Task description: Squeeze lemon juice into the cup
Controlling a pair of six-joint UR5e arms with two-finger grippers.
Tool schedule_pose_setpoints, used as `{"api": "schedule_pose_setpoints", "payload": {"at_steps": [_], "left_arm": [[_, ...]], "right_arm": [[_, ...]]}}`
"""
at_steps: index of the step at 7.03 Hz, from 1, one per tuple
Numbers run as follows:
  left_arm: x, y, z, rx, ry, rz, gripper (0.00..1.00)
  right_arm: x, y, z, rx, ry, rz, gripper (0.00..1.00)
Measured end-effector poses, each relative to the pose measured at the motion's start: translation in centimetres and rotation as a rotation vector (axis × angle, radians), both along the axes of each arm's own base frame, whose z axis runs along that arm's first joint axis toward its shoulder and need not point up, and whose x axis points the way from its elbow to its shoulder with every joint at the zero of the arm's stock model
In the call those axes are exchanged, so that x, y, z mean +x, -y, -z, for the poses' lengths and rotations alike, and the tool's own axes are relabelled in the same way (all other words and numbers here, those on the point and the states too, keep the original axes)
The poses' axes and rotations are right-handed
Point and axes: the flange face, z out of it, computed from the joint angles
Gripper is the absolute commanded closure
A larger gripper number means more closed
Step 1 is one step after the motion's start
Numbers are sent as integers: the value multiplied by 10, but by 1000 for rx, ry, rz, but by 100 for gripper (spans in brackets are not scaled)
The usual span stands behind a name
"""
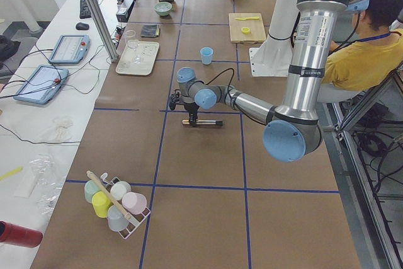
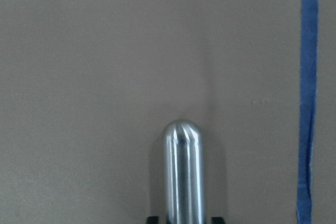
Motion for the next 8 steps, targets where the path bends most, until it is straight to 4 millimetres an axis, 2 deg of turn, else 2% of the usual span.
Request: {"api": "schedule_pose_setpoints", "payload": {"at_steps": [2, 3, 4, 5, 6, 7, 8], "left_arm": [[-3, -1, 9, 13, -10, 2, 43], [-15, -4, 23, 39, -30, 8, 37], [-44, -4, 34, 99, -47, 4, 32], [-100, 5, 32, 204, -44, -19, 30], [-163, 14, 18, 302, -18, -46, 12], [-231, 18, -6, 380, 24, -70, 0], [-289, 17, -27, 410, 48, -76, 0]], "right_arm": [[0, 0, 1, 2, 2, 0, 0], [4, 1, -1, 3, 0, -5, 0], [17, 3, -10, 19, -13, 0, 0], [41, 8, -31, 49, -29, 26, 0], [71, 18, -58, 61, -26, 46, 0], [107, 29, -94, 67, -17, 57, 0], [138, 36, -131, 79, -23, 74, 0]]}}
